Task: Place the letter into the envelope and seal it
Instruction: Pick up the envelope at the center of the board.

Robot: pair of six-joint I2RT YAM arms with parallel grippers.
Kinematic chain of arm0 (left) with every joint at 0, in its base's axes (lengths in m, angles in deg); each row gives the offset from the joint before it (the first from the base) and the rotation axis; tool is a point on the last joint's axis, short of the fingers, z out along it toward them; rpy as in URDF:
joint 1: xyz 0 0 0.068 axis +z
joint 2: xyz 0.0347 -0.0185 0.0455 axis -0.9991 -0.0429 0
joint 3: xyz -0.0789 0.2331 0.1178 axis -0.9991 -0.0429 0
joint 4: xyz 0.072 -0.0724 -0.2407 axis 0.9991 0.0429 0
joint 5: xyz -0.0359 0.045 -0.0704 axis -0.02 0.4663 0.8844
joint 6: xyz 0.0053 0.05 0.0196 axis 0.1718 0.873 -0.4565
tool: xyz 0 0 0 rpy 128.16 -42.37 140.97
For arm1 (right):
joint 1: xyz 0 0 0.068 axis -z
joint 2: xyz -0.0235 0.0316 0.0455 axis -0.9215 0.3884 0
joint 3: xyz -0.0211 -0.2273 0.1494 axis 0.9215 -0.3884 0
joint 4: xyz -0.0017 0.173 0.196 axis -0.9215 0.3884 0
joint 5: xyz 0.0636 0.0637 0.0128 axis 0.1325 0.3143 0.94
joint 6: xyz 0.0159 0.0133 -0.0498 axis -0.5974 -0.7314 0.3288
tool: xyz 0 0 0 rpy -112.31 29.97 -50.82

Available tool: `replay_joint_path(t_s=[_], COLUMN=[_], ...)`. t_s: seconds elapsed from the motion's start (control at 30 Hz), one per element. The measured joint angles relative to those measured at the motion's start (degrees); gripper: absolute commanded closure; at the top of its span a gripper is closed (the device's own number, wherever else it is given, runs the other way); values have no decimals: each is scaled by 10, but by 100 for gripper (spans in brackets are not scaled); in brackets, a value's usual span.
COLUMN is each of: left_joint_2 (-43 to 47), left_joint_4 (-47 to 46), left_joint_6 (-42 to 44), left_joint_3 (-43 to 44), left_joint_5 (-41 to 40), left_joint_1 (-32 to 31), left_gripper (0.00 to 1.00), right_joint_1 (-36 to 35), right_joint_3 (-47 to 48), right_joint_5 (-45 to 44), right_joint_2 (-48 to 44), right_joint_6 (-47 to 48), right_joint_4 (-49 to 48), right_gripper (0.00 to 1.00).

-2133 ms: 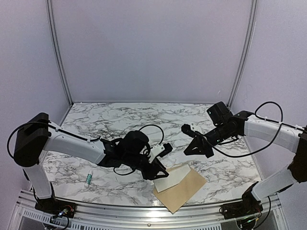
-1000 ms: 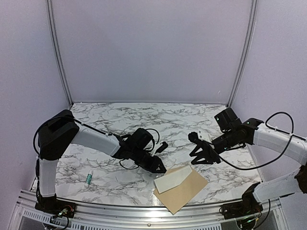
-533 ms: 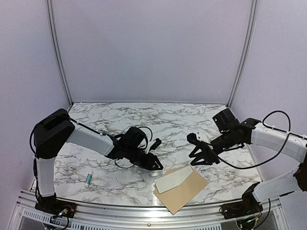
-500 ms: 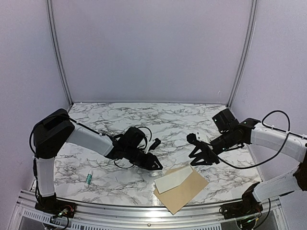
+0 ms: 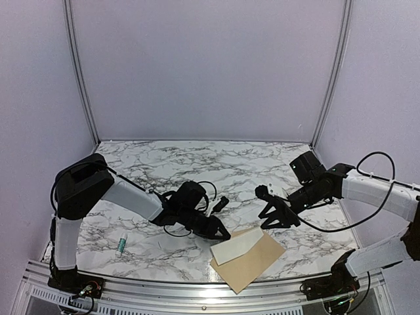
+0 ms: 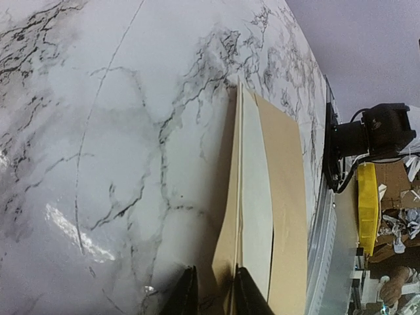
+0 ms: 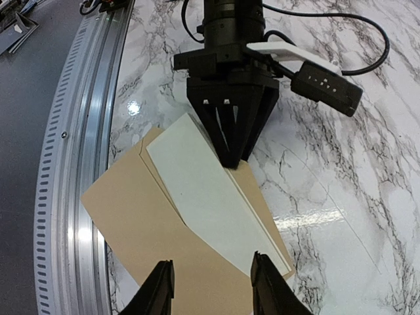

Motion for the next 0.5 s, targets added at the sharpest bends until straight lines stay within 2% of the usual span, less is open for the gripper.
replay_joint_path(t_s=[0.37, 0.5], left_joint_2=[-29, -30], left_joint_4=[-9, -13], left_joint_6=[-16, -11], left_joint_3=[24, 30], left_joint_5=[34, 49], left_joint_1=[-1, -1], left_gripper=[100, 100], right_joint_1=[0, 0], right_joint_3=[-5, -6], right_joint_5=[0, 0], right_joint_2=[0, 0], right_joint_6=[0, 0], right_joint_4=[-5, -5], right_gripper=[63, 63])
